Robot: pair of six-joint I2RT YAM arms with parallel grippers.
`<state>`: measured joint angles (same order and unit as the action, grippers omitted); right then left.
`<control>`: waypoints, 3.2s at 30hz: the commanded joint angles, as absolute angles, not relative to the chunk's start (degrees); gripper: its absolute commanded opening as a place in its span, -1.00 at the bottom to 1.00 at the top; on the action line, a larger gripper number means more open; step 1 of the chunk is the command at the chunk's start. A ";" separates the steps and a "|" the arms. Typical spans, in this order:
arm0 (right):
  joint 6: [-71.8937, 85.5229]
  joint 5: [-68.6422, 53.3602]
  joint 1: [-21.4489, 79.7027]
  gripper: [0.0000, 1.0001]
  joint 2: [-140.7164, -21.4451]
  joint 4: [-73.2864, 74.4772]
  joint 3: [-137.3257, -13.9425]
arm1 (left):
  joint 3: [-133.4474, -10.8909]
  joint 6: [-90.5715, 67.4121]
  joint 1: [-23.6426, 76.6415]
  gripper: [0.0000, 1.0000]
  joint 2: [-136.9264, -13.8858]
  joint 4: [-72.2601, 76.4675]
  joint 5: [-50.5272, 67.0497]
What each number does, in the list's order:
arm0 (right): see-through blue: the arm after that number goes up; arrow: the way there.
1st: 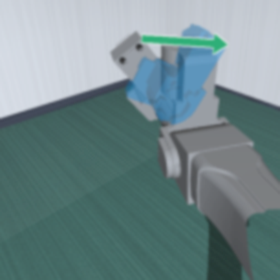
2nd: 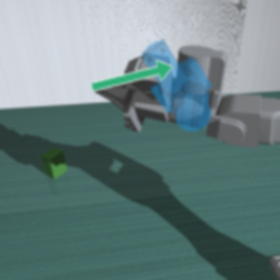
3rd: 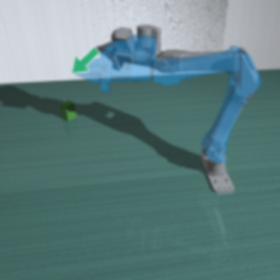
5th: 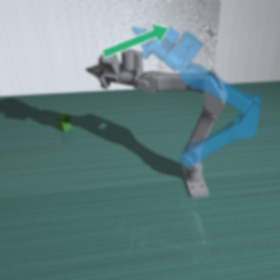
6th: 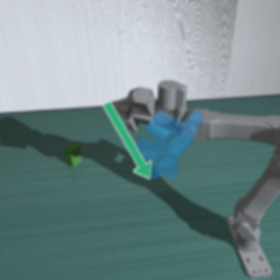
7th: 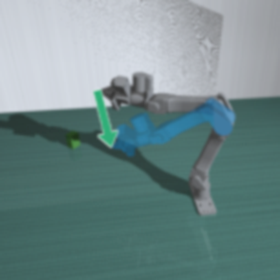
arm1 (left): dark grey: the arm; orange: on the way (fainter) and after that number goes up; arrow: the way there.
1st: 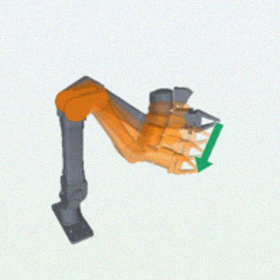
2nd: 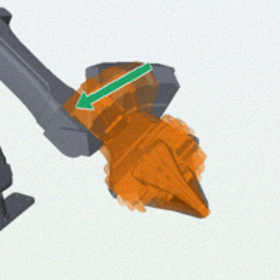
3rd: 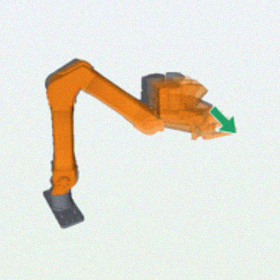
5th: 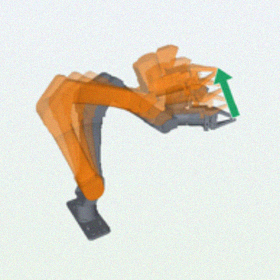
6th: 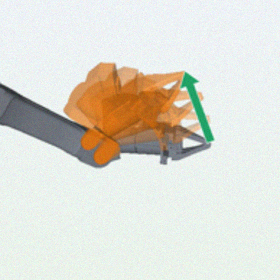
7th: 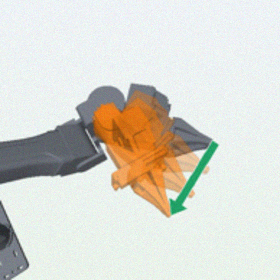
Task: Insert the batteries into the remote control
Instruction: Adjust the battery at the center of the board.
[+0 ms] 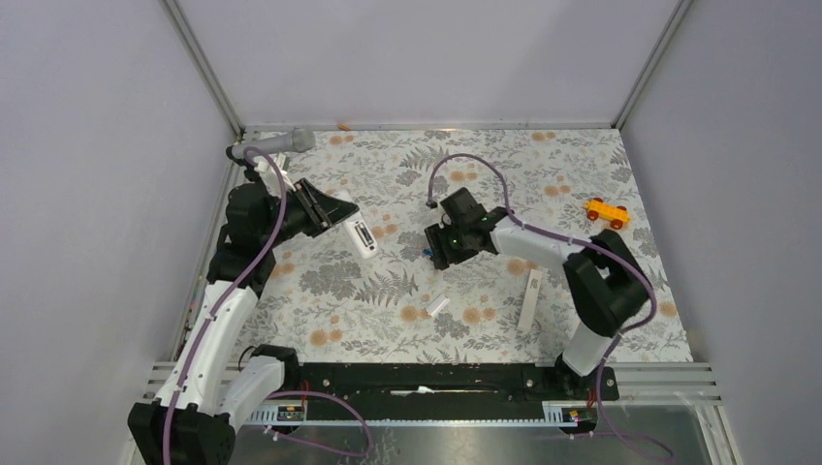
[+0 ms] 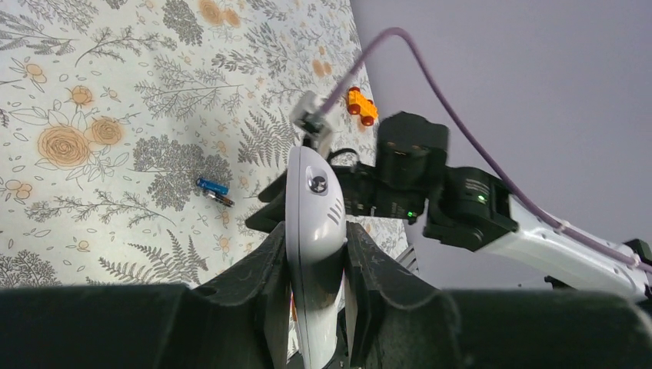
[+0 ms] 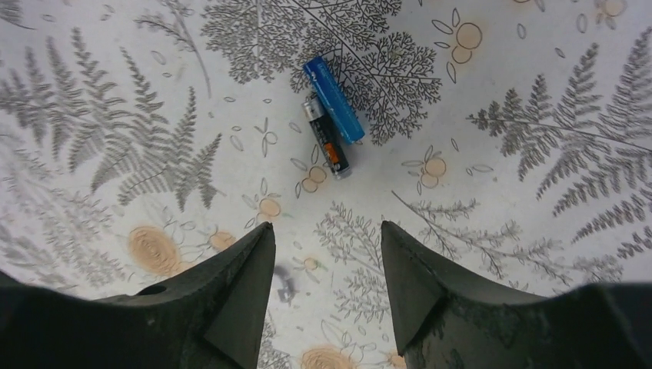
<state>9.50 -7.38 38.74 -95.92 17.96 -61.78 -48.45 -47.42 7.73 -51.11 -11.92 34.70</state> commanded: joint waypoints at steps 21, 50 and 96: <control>11.88 -1.18 42.89 -0.26 -112.26 24.56 -75.18 | -46.19 -47.11 6.28 -1.00 -51.37 -2.28 41.23; 52.89 7.64 49.15 -0.21 -106.72 32.39 -74.84 | -42.92 -43.43 5.08 -1.00 -42.85 -8.13 36.79; 39.71 -8.72 48.73 -0.92 -111.69 33.82 -77.73 | -43.89 -39.31 3.96 -1.00 -41.76 -14.20 28.96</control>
